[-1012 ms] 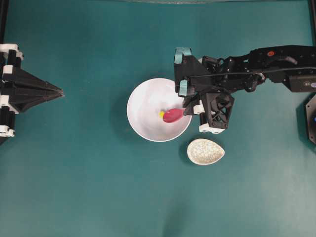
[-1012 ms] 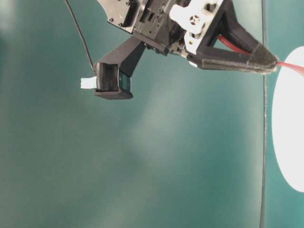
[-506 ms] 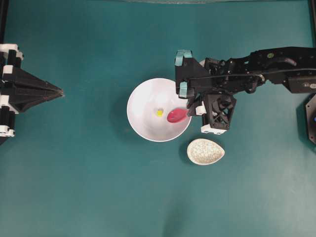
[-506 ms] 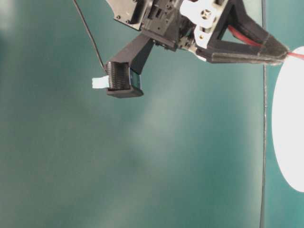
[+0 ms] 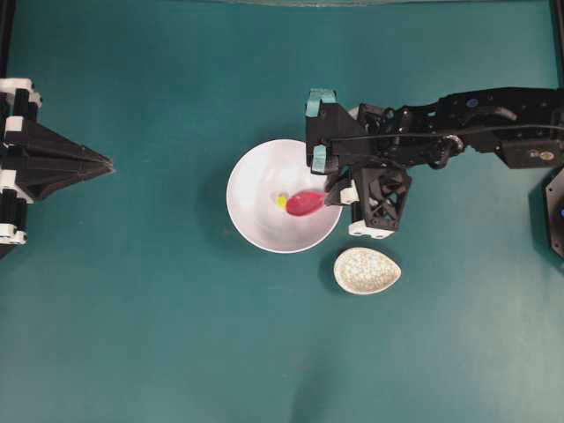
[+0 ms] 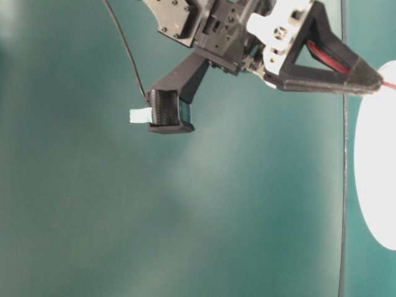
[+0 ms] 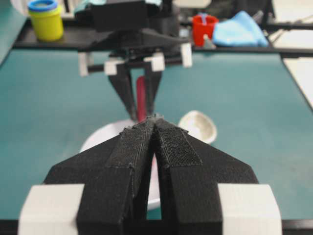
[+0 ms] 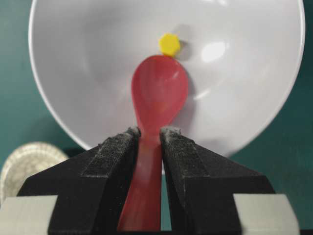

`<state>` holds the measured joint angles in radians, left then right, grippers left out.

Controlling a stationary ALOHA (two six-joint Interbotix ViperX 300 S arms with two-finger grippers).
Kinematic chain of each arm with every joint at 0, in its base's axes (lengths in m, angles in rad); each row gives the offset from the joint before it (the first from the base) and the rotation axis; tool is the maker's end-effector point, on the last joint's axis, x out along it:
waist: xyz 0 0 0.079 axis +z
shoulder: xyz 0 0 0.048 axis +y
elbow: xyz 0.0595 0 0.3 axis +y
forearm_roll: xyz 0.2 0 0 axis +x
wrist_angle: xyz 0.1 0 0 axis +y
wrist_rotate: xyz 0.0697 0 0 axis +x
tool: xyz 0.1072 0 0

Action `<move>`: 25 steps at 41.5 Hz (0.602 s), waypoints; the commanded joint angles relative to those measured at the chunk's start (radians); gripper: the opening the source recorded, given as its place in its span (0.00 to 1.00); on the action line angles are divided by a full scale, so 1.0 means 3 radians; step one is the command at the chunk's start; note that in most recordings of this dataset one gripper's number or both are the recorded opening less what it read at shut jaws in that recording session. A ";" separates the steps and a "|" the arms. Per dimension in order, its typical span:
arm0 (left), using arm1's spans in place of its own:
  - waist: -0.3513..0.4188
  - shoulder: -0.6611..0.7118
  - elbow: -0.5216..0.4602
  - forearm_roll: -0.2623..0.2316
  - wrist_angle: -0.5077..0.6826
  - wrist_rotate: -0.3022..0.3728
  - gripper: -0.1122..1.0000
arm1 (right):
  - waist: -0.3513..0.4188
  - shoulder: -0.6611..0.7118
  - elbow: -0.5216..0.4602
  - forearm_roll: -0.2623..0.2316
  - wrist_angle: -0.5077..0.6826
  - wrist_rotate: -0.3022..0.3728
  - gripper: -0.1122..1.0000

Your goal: Scoop the yellow hexagonal prism block from the bowl with a spoon using the right arm.

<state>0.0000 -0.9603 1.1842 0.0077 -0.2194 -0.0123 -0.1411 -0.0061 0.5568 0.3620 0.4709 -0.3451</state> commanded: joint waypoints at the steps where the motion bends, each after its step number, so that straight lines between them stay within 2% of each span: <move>1: 0.0005 0.0026 -0.0072 0.0010 -0.0020 0.0005 0.10 | -0.0005 -0.0005 -0.0051 -0.0005 -0.0087 -0.0010 0.32; 25: 0.0005 0.0031 -0.0072 0.0005 -0.0020 0.0005 0.10 | -0.0010 0.0056 -0.0005 0.0000 -0.0726 -0.0031 0.32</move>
<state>0.0000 -0.9603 1.1842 0.0077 -0.2194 -0.0123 -0.1411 0.0261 0.5599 0.3620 0.2792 -0.3543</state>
